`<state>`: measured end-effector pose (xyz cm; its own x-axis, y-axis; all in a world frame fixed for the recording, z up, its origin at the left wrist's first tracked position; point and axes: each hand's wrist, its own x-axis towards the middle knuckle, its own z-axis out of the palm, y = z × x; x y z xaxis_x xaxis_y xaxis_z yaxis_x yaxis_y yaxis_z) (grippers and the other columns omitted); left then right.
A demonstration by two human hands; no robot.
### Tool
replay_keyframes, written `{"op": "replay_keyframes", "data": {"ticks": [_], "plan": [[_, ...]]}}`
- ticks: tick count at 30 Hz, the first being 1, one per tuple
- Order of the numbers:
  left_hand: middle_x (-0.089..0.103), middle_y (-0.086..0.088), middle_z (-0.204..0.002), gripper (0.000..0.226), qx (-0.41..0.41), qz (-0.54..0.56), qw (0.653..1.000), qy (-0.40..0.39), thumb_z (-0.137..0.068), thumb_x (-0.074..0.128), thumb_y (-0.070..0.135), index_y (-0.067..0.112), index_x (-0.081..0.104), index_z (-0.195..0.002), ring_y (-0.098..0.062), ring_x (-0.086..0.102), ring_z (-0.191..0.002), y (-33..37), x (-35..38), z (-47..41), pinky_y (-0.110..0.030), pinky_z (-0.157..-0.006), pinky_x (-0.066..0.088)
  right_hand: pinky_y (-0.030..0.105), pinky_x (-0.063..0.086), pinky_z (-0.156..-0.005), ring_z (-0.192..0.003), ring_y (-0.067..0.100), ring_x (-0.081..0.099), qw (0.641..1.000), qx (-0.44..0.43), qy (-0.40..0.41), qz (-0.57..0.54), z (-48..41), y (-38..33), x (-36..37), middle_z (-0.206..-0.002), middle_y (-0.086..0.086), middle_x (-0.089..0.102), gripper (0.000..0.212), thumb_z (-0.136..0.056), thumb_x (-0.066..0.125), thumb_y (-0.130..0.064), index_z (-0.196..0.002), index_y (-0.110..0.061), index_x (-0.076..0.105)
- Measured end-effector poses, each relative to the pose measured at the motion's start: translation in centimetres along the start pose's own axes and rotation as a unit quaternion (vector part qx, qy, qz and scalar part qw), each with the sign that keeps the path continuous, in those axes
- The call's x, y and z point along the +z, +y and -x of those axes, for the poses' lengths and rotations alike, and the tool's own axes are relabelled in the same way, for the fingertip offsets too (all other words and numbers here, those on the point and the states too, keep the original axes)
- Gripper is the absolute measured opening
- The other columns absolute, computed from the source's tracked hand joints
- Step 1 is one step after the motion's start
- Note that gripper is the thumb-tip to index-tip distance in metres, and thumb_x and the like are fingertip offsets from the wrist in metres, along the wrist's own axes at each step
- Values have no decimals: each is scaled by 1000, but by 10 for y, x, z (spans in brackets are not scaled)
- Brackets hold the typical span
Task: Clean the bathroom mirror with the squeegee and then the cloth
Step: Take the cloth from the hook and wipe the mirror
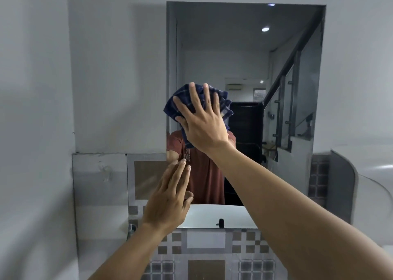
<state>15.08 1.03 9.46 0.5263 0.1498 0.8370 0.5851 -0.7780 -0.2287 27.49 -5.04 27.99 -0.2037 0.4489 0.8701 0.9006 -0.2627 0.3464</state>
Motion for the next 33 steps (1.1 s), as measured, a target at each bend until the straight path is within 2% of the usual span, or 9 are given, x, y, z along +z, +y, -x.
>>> {"op": "replay_keyframes", "data": {"ticks": [7, 11, 16, 19, 22, 24, 27, 30, 33], "plan": [[26, -21, -162, 80, 8, 15, 1000, -15, -91, 67, 38, 0, 33, -152, -35, 24, -151, 3, 2, -6, -46, -114, 41, 65, 14, -119, -151, 48, 11, 993, -113, -34, 12, 15, 5, 7, -166, 15, 20, 52, -102, 45, -31, -153, -25, 39], [24, -21, -162, 83, 27, 25, 999, -4, -90, 68, 35, -2, 30, -153, -33, 21, -152, 1, 2, -7, -46, -114, 41, 63, 11, -121, -152, 46, 9, 990, -132, -42, 13, 43, 13, 9, -166, 14, 20, 55, -99, 43, -25, -154, -24, 37], [27, -19, -162, 64, 22, 26, 999, 3, -99, 56, 29, 2, 34, -153, -33, 21, -152, 1, 2, -5, -45, -117, 37, 59, 4, -123, -153, 45, 6, 998, -64, -30, 2, 88, 26, 12, -166, 14, 19, 52, -103, 40, -28, -155, -25, 34], [38, -19, -156, 53, 9, 26, 1000, -3, -100, 47, 28, 6, 43, -149, -34, 34, -146, 0, -3, -10, -47, -117, 37, 63, 12, -121, -152, 47, 7, 998, -36, -45, 12, 108, 39, 11, -166, 16, 18, 55, -102, 50, -28, -155, -26, 33], [47, -19, -145, 47, 5, 43, 998, 35, -97, 44, 26, 8, 48, -141, -35, 46, -133, -2, -19, -32, -48, -111, 43, 64, 15, -120, -152, 47, 7, 998, -22, -57, 18, 118, 52, 7, -167, 16, 17, 52, -105, 45, -33, -155, -27, 33], [45, -19, -146, 49, 1, 43, 997, 61, -98, 41, 27, 9, 45, -143, -35, 44, -133, -4, -31, -54, -47, -113, 41, 63, 13, -121, -152, 46, 5, 998, 2, -63, 20, 123, 61, 4, -167, 15, 16, 51, -106, 38, -38, -156, -28, 31], [36, -21, -154, 54, 2, 16, 997, 79, -101, 43, 28, 11, 38, -152, -36, 34, -140, -9, -48, -89, -43, -116, 27, 63, 15, -121, -152, 46, 5, 997, 40, -68, 12, 127, 74, 1, -167, 16, 16, 52, -106, 27, -43, -156, -28, 30], [28, -25, -158, 62, 25, -12, 997, 67, -100, 51, 34, 16, 32, -156, -41, 26, -146, -12, -59, -114, -47, -118, 22, 63, 16, -120, -152, 46, 5, 996, 61, -69, 10, 130, 89, -4, -167, 16, 15, 53, -106, 23, -45, -156, -29, 31], [20, -25, -162, 70, 43, -38, 998, 39, -96, 45, 48, 22, 26, -158, -41, 20, -150, -12, -63, -128, -50, -122, 21, 61, 13, -122, -153, 45, 6, 994, 97, -47, 1, 136, 105, -10, -167, 15, 15, 55, -106, 19, -47, -156, -28, 33]]}}
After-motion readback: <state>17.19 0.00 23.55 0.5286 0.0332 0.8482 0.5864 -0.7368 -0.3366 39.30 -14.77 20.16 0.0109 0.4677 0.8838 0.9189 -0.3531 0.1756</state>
